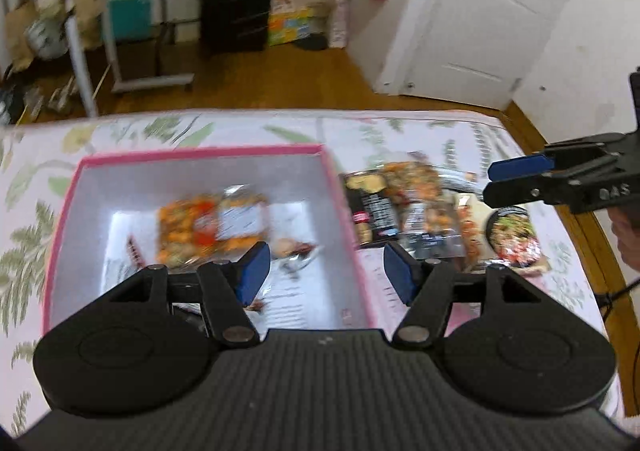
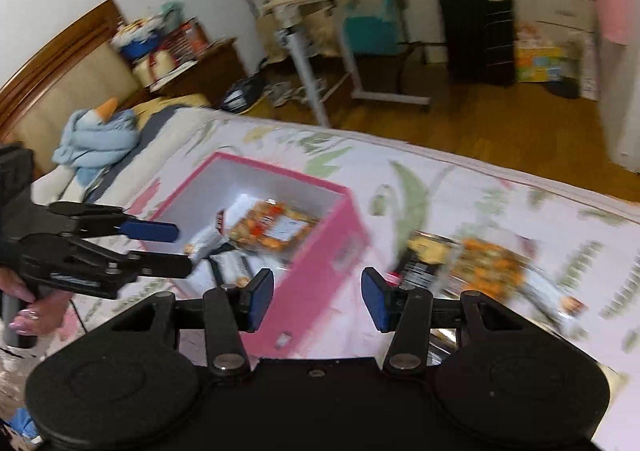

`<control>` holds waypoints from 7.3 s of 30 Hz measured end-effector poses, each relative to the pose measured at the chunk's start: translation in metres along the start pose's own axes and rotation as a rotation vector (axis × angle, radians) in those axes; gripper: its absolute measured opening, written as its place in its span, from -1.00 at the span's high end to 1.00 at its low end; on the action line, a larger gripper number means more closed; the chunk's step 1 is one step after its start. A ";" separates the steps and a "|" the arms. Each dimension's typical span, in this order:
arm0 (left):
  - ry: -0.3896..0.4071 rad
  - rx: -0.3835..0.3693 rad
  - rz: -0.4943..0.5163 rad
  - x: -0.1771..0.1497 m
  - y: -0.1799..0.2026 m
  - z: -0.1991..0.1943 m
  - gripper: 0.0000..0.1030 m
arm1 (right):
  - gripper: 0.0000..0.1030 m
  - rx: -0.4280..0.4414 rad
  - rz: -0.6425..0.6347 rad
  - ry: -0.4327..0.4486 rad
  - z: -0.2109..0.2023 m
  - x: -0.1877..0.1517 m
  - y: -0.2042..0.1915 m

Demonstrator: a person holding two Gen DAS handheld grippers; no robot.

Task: Organize snacks
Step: 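Grasp the white-and-black noodle packet edge with both tools together, then carry the noodle packet into the pink box and open both tools, then grasp another clear bag of coated nuts with the left tool, then carry the nut bag over the pink box and open the left tool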

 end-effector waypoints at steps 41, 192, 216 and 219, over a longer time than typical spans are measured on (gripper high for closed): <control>-0.268 -0.251 -0.038 -0.061 0.199 0.242 -0.37 | -0.30 -0.235 0.614 -0.043 -0.021 -0.162 0.228; -0.275 -0.117 -0.186 -0.023 0.134 0.233 -0.18 | -0.72 -0.075 0.048 0.056 0.086 -0.098 0.121; -0.336 -0.216 -0.200 -0.067 0.144 0.101 -0.18 | -0.66 -0.099 0.007 0.064 -0.006 -0.132 0.013; -0.330 -0.224 -0.203 -0.067 0.137 0.085 -0.18 | -0.66 -0.073 -0.009 0.044 -0.012 -0.127 -0.001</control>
Point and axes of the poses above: each gripper's, at about its wrist camera, not at the fingertips, and z roughly the way its jaws point, y to its right, x to its top, the point moved 3 cm from there along z, roughly the way its jaws point, and after that the axes turned 7 degrees about y, right-handed, at the moved point
